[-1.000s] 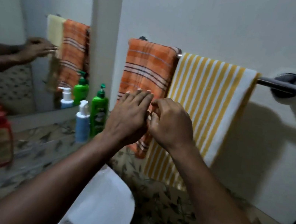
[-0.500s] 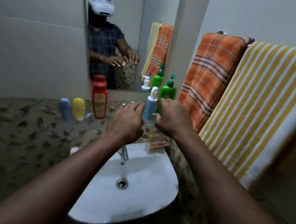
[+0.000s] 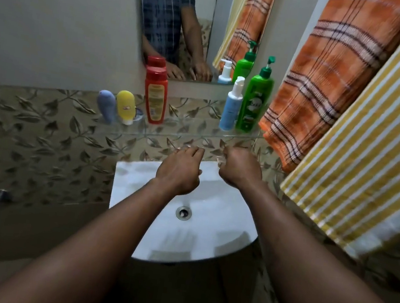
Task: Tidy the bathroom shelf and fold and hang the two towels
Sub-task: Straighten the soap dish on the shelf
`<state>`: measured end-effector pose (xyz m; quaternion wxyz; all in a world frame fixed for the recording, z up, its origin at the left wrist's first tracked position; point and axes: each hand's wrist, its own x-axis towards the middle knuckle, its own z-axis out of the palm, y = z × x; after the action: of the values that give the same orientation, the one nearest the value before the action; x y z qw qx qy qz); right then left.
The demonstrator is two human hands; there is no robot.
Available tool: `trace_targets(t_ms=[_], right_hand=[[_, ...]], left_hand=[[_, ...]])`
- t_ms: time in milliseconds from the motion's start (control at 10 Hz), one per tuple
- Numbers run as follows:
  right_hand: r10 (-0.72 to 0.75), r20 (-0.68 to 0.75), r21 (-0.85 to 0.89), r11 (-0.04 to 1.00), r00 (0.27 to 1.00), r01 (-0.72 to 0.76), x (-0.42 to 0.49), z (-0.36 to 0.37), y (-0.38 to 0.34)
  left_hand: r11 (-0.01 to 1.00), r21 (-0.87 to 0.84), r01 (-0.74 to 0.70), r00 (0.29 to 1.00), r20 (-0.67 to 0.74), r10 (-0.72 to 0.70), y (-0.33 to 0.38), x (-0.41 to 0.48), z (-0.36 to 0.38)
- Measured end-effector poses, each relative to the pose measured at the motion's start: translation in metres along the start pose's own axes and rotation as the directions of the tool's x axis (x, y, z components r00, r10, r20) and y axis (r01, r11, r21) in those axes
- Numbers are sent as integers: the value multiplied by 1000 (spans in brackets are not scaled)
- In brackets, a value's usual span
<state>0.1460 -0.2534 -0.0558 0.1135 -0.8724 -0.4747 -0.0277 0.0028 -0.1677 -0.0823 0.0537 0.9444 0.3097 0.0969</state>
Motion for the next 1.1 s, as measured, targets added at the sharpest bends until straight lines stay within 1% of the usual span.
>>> trace_targets(t_ms=[100, 200, 300, 400, 500, 600, 700, 800, 900, 1000, 1100], right_hand=[[51, 38, 12, 999, 998, -52, 13, 22, 6], [152, 75, 75, 985, 986, -157, 31, 50, 14], [347, 157, 205, 904, 925, -374, 49, 82, 26], [529, 274, 378, 709, 803, -595, 74, 133, 54], [683, 384, 592, 334, 621, -733, 107, 193, 97], [732, 428, 701, 102, 530, -706, 127, 183, 96], [746, 466, 756, -57, 476, -652, 155, 193, 101], [730, 464, 770, -51, 502, -636, 179, 223, 115], [642, 526, 756, -52, 558, -653, 191, 256, 119], [683, 506, 771, -83, 527, -631, 197, 272, 123], [763, 425, 750, 4, 487, -662, 175, 237, 98]], left_hand=[[1000, -20, -20, 999, 49, 21, -7, 16, 23], [998, -47, -38, 994, 98, 42, -19, 44, 49], [993, -116, -24, 982, 181, 45, -27, 75, 81], [981, -188, 37, 972, 234, 8, -28, 99, 111], [942, -304, 143, 961, 271, -58, -21, 130, 137], [819, -438, 370, 914, 331, -236, -10, 168, 156], [676, -532, 509, 858, 380, -347, 4, 209, 176], [605, -570, 556, 831, 383, -404, 15, 237, 195], [578, -564, 590, 807, 394, -440, 12, 252, 214], [567, -556, 608, 794, 414, -445, 12, 255, 226], [508, -577, 640, 768, 457, -449, 12, 241, 227]])
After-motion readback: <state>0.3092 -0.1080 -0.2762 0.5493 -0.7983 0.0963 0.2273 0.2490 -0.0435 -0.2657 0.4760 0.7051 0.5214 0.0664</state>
